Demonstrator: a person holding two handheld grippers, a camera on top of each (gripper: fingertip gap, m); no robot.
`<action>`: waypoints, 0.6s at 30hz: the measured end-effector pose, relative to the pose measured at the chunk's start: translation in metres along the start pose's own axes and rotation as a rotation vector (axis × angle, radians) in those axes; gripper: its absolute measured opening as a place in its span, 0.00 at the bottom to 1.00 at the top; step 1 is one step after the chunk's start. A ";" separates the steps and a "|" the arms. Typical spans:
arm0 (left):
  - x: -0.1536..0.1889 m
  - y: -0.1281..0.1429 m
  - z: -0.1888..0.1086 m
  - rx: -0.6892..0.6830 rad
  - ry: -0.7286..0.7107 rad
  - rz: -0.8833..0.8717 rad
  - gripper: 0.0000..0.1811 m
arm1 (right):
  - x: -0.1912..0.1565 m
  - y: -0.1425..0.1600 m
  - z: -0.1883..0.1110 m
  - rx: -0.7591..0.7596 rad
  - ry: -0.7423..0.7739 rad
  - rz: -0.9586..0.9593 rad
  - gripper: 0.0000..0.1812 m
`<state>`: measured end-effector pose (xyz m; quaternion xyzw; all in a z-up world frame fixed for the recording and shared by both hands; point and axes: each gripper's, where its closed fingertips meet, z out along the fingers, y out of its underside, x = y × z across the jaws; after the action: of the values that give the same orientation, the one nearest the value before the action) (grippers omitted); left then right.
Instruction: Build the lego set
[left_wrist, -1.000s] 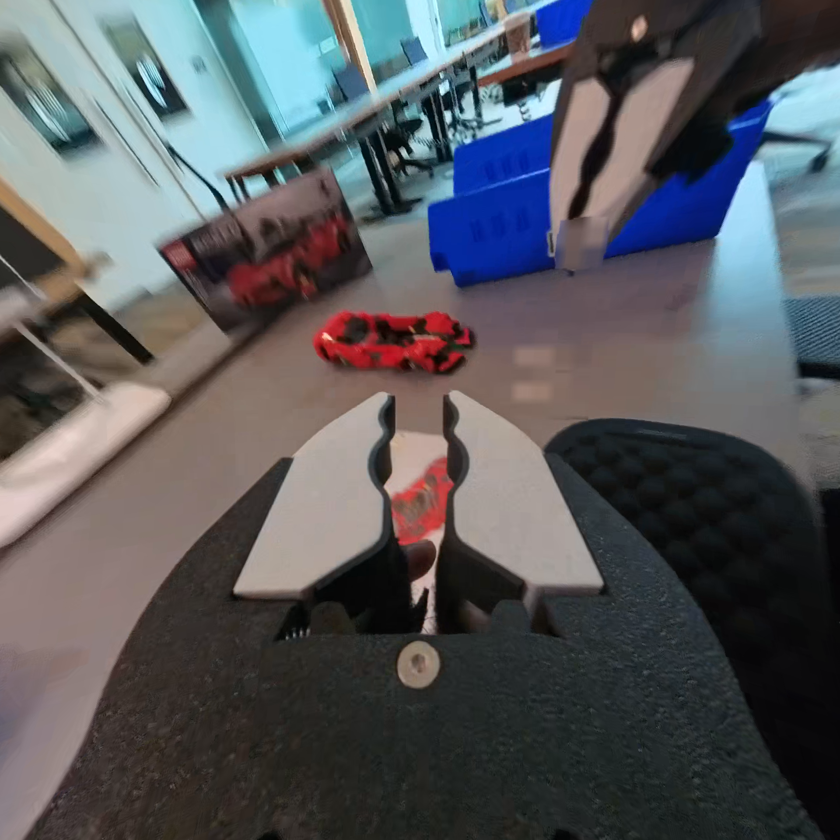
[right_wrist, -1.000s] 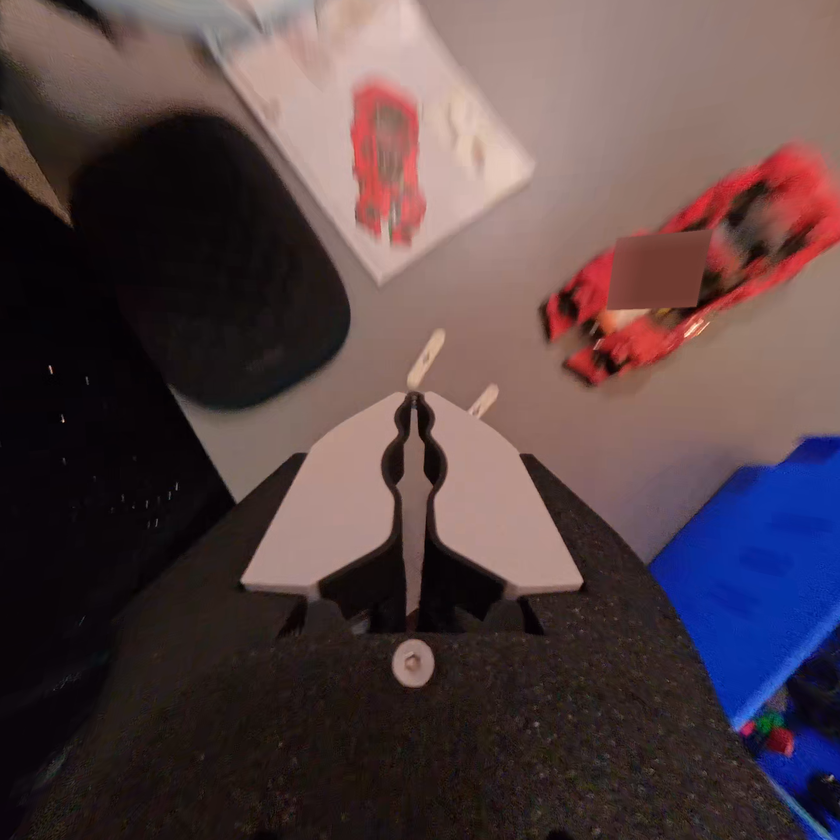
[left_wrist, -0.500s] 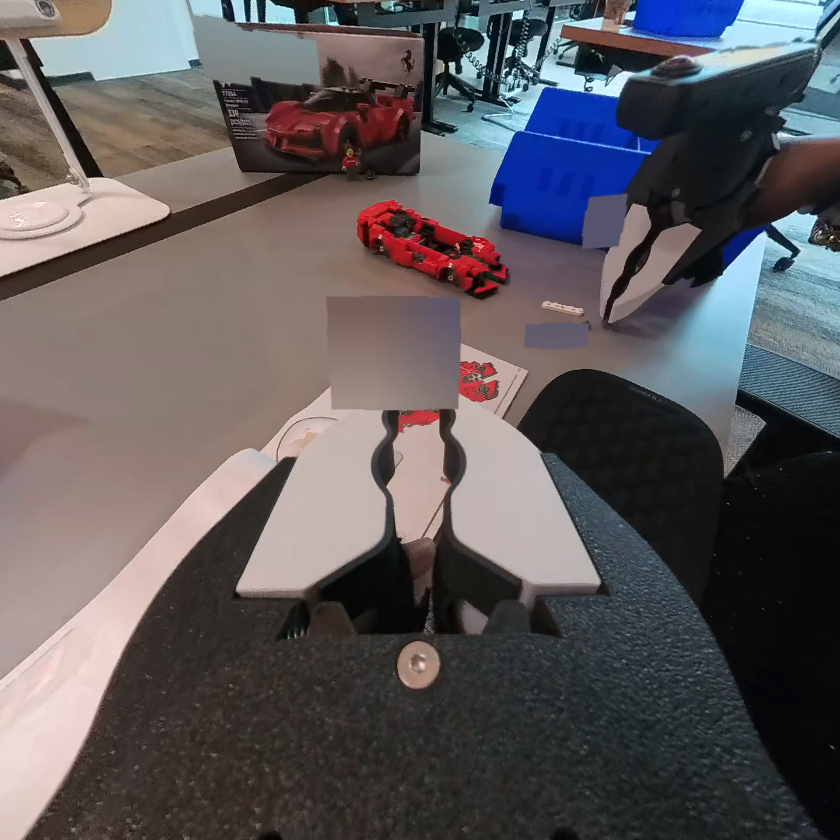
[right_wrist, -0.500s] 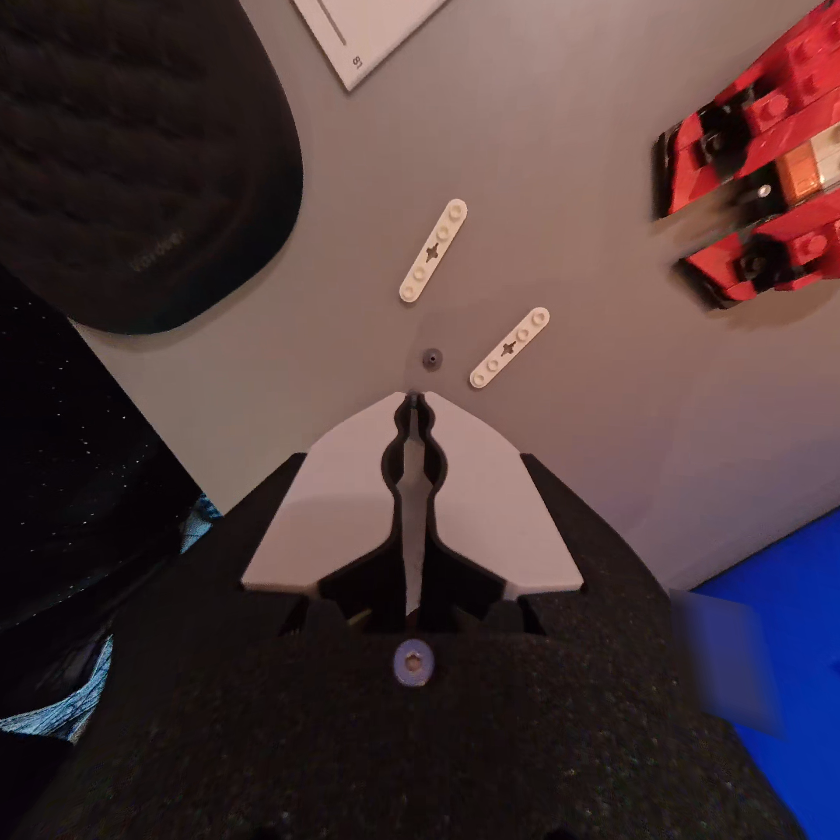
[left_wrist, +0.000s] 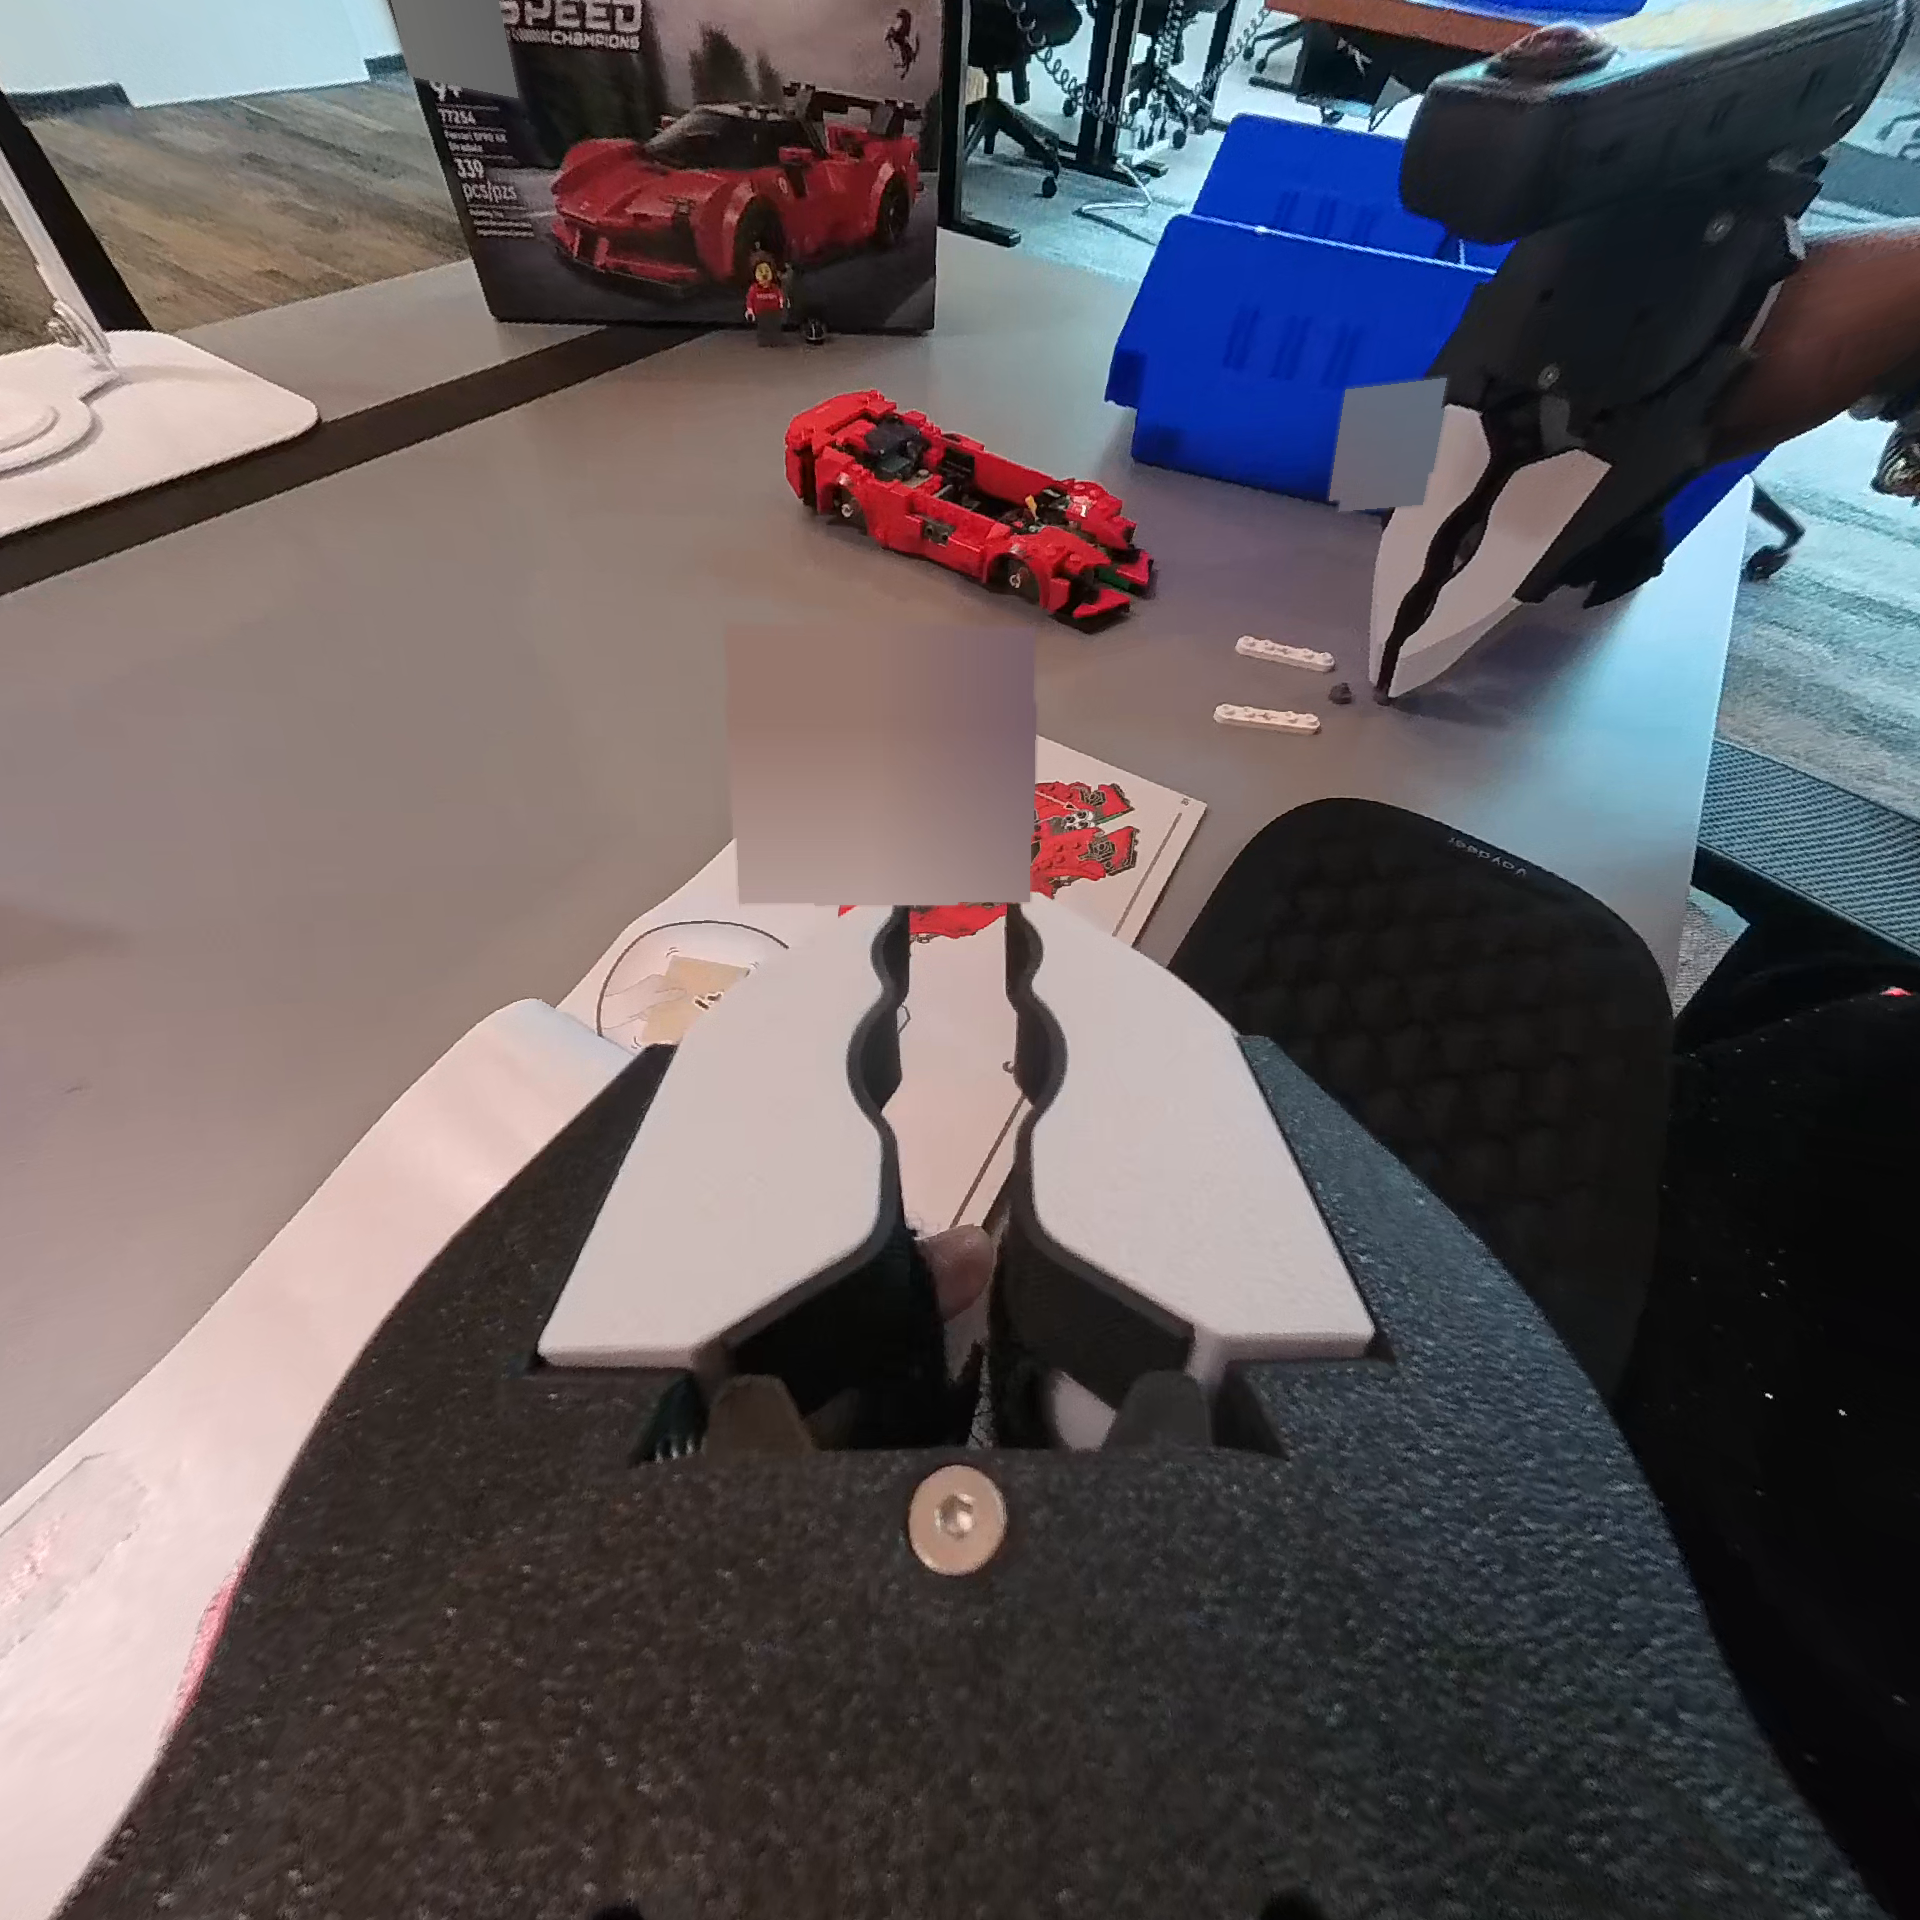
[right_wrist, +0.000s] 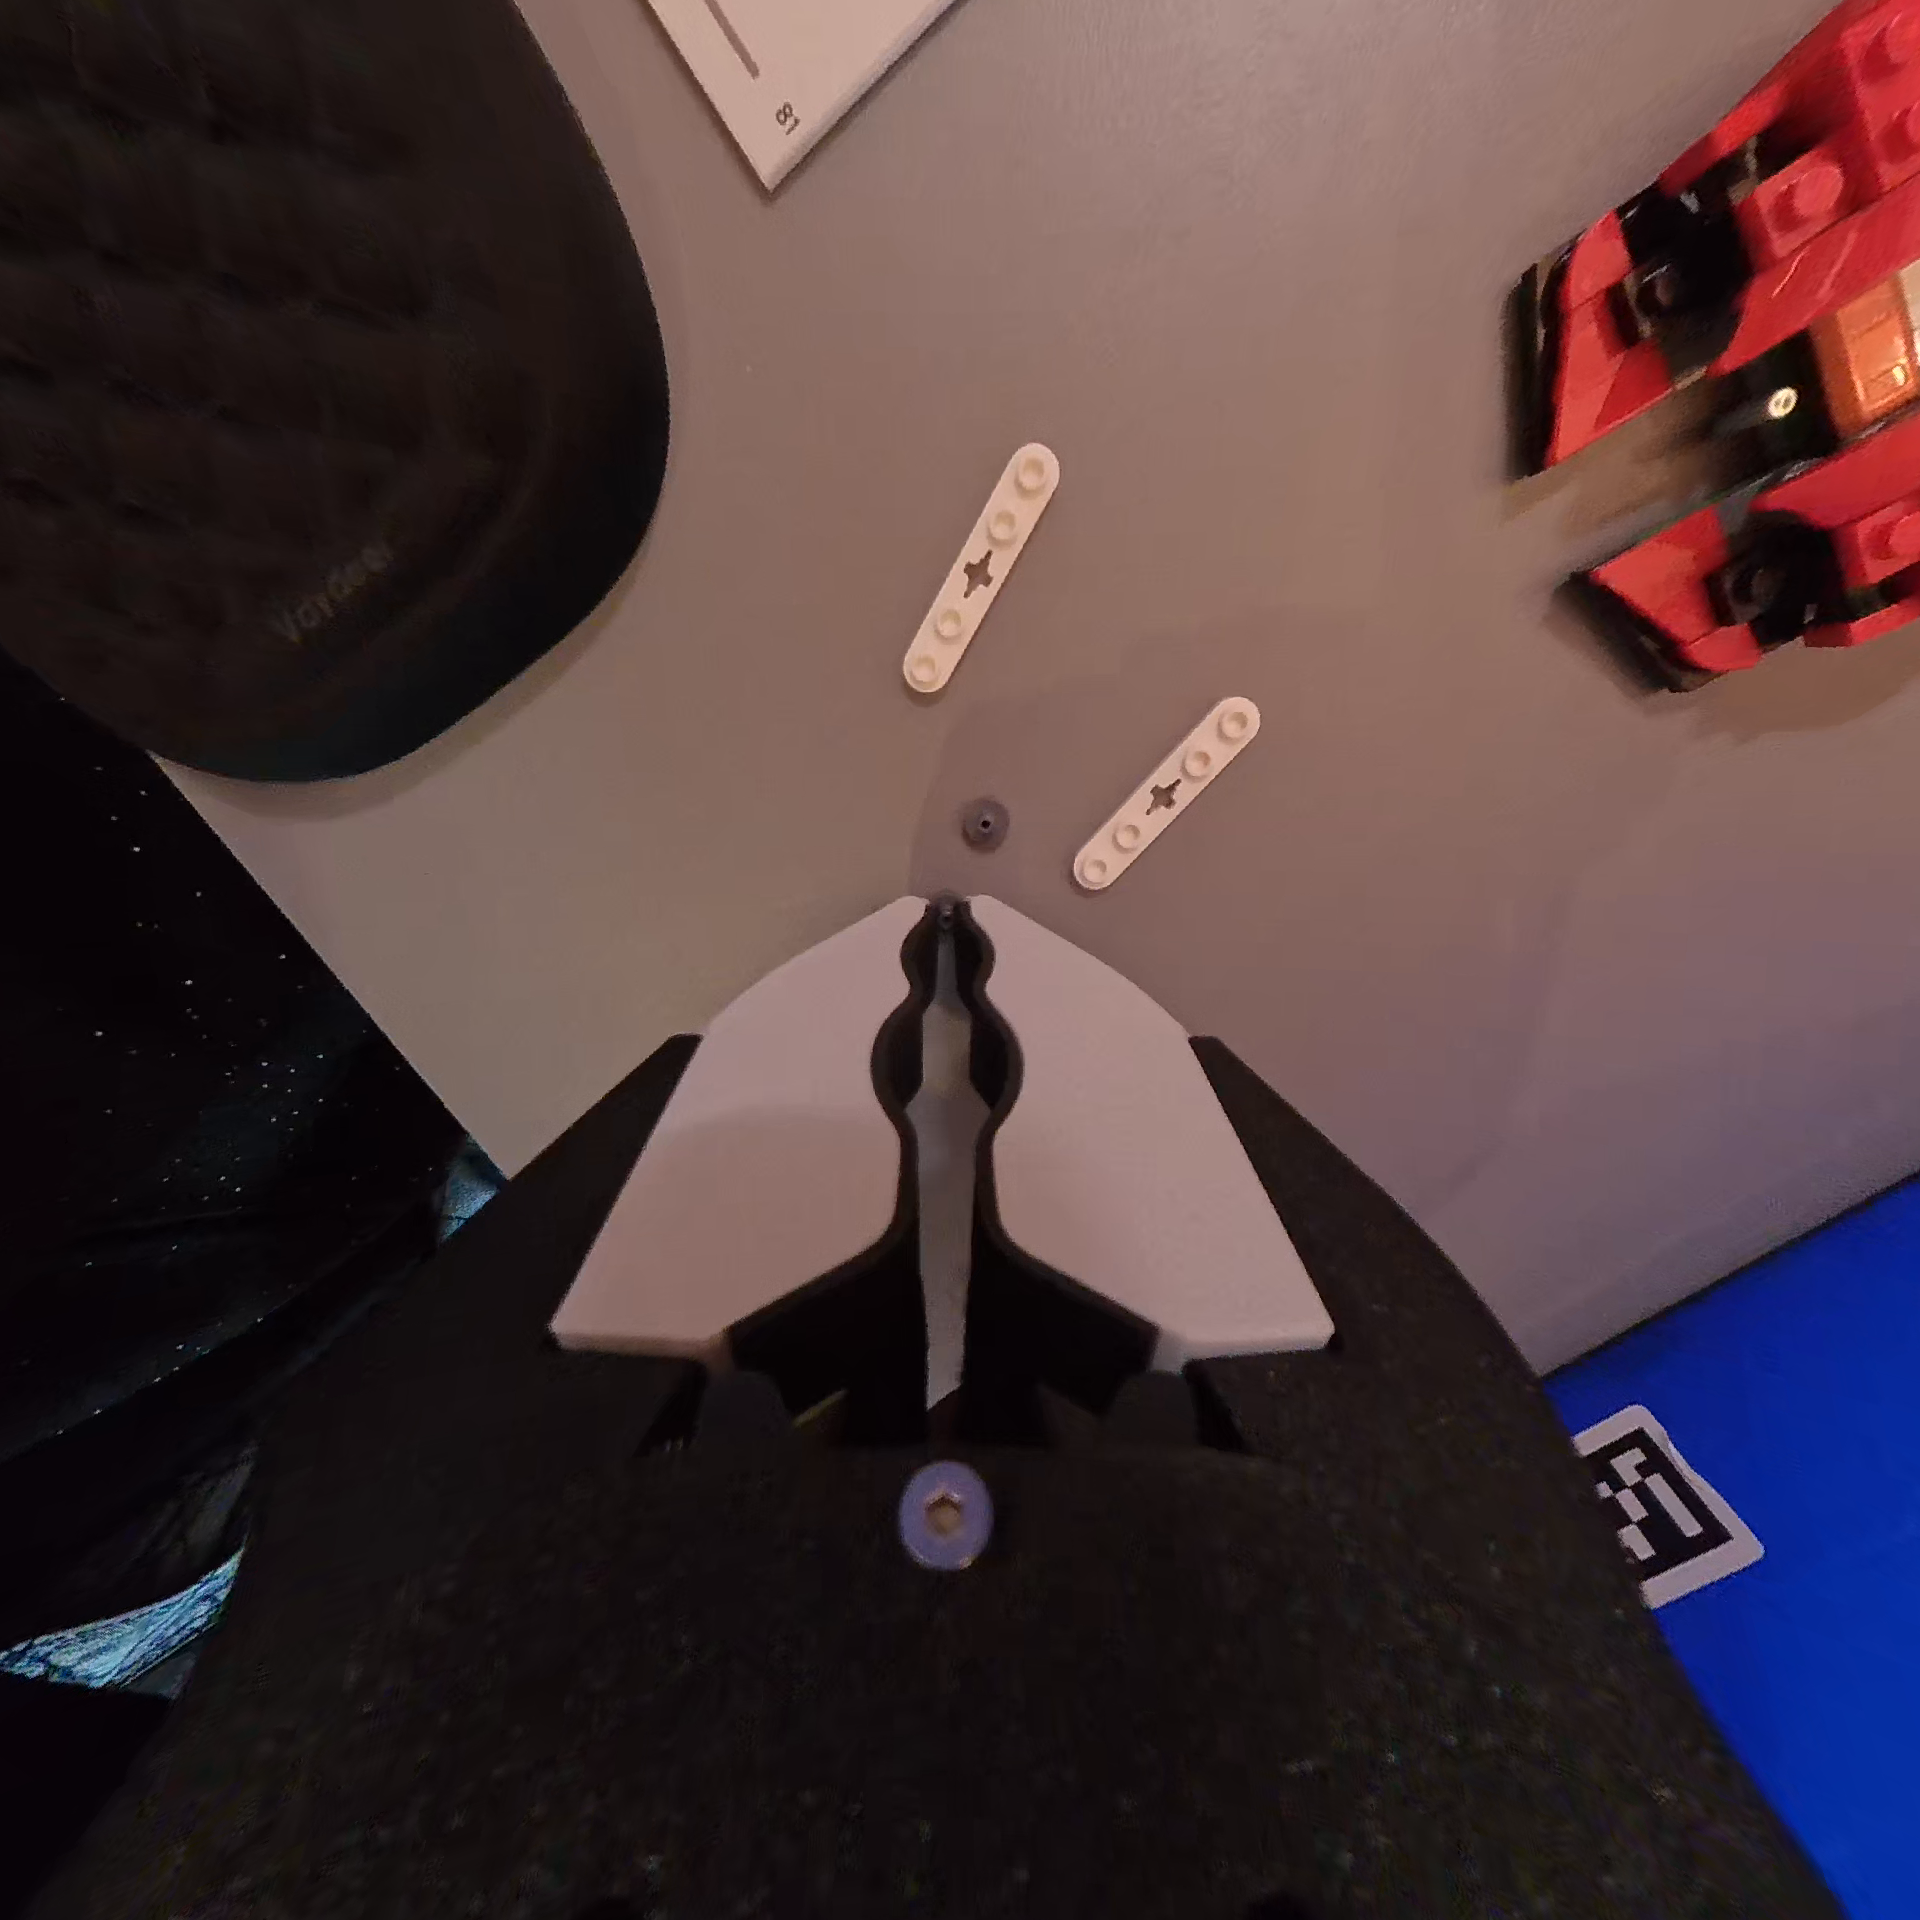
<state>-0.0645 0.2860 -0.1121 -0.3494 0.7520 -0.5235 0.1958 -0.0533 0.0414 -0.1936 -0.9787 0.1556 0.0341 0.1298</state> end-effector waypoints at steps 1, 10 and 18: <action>-0.001 0.001 0.000 -0.002 -0.002 -0.001 0.09 | 0.000 0.000 0.000 -0.001 0.001 0.001 0.02; 0.000 0.004 0.003 -0.009 0.010 -0.002 0.10 | 0.000 0.001 0.000 -0.008 0.003 0.006 0.03; 0.000 0.005 0.004 -0.011 0.016 -0.002 0.10 | 0.000 0.001 -0.002 -0.007 0.007 0.010 0.05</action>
<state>-0.0635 0.2841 -0.1186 -0.3471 0.7562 -0.5222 0.1872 -0.0532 0.0399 -0.1921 -0.9785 0.1608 0.0319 0.1255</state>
